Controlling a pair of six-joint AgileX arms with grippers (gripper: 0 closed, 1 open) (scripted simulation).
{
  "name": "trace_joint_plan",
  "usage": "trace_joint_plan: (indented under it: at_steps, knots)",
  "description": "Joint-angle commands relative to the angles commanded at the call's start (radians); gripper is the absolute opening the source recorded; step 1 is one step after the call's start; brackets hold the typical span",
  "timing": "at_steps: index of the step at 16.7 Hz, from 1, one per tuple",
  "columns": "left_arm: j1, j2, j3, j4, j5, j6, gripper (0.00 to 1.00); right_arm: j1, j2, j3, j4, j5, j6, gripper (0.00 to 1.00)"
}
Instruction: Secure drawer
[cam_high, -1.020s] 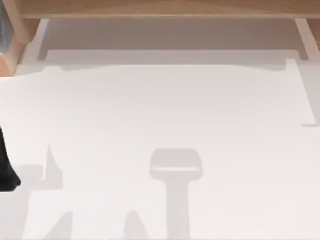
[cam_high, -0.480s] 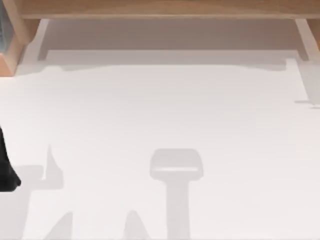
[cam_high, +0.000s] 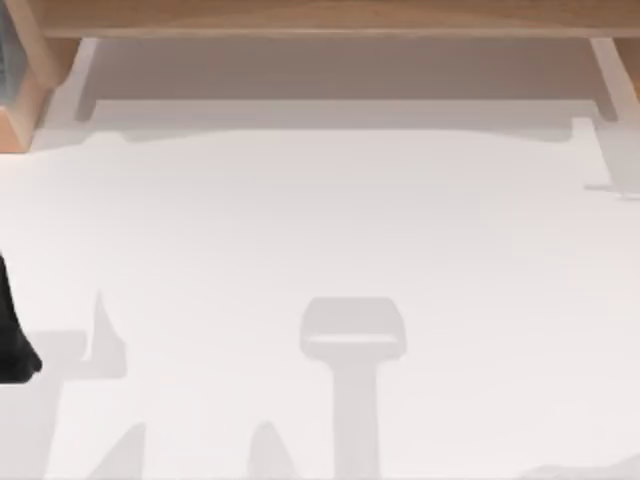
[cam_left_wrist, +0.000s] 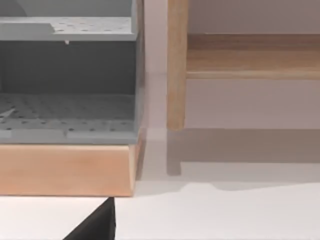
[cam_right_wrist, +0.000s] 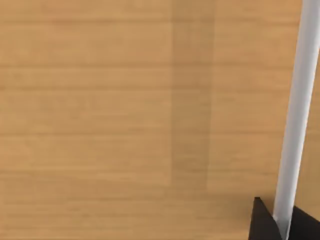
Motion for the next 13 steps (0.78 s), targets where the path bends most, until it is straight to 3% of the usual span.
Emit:
trace_joint_plan:
  at_steps: [5,13]
  knots:
    - [0.0,0.0,0.0,0.0,0.0,0.0,1.0,0.056,0.068,0.165,-0.097,0.057,-0.002,0.0]
    - [0.0,0.0,0.0,0.0,0.0,0.0,1.0,0.068,0.097,0.234,-0.137,0.076,-0.003,0.0]
